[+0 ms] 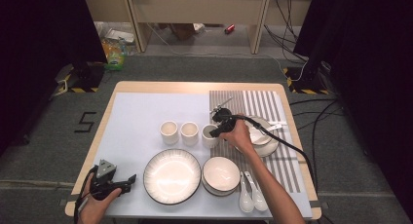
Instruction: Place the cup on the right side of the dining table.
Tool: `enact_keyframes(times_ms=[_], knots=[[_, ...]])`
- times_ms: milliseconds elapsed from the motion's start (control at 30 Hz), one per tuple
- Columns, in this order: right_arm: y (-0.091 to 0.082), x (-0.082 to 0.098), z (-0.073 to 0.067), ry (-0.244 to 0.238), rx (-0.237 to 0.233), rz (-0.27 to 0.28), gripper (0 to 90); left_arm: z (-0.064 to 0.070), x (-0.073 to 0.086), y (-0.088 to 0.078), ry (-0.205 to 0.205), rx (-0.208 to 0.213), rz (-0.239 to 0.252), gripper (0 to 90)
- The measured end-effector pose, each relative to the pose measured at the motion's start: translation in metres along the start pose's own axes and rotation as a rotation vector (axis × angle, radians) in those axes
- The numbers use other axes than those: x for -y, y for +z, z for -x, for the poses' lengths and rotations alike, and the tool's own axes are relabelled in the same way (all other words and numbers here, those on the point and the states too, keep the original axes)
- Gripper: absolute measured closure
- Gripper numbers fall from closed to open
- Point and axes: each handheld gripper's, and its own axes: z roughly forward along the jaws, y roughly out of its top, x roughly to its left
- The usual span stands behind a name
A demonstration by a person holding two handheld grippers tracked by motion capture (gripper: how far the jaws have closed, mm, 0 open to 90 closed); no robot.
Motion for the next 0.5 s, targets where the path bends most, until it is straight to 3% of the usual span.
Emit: enact_keyframes(times_ms=[500], knots=[[-0.0043, 0.0070, 0.0011, -0.037, 0.014, 0.017, 79.7, 0.0001, 0.0000, 0.0000, 0.001, -0.001, 0.000, 14.3]])
